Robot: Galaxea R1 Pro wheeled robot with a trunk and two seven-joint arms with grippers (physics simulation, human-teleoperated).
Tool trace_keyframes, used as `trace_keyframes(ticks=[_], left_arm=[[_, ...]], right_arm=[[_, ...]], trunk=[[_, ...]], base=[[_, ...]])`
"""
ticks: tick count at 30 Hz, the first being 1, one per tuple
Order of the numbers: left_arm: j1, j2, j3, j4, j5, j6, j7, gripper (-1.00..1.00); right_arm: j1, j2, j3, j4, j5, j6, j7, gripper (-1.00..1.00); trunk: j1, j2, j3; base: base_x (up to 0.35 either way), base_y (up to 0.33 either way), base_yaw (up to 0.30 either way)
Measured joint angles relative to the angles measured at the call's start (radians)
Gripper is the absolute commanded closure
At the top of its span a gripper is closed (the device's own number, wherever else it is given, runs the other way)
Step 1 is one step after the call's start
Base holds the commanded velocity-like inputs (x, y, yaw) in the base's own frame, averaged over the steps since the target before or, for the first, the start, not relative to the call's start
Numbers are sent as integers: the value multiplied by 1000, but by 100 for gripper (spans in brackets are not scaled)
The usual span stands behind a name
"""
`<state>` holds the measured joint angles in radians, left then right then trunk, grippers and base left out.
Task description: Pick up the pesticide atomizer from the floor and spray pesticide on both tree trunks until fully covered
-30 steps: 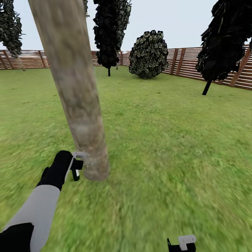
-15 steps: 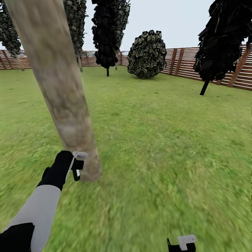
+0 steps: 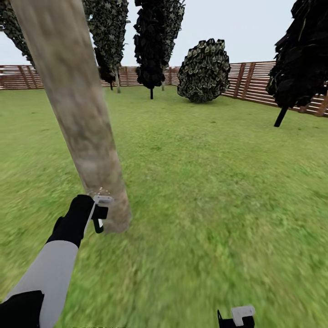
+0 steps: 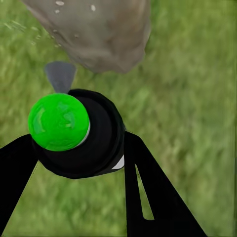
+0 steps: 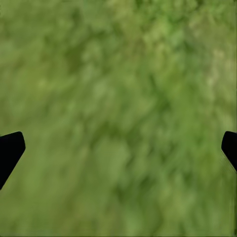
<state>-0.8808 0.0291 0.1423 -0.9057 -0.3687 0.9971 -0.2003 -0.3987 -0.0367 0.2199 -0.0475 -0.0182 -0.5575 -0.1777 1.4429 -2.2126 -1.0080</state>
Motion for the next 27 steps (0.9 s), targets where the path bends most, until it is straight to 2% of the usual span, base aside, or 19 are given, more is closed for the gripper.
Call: trace_keyframes(ticks=[7, 19, 22, 27], left_arm=[[5, -2, 0, -2, 2, 0, 0, 100], [10, -1, -1, 0, -1, 1, 1, 100], [10, 3, 1, 0, -2, 1, 1, 100], [16, 54, 2, 15, -7, -2, 6, 100]], right_arm=[[0, 0, 0, 0, 0, 0, 0, -100], [0, 0, -1, 0, 0, -2, 0, -100], [0, 0, -1, 0, 0, -2, 0, -100], [0, 0, 0, 0, 0, 0, 0, -100]], trunk=[[0, 0, 0], [0, 0, 0], [0, 0, 0], [0, 0, 0]], base=[[153, -259, 262], [33, -269, 13], [-9, -252, 203], [42, -58, 274]])
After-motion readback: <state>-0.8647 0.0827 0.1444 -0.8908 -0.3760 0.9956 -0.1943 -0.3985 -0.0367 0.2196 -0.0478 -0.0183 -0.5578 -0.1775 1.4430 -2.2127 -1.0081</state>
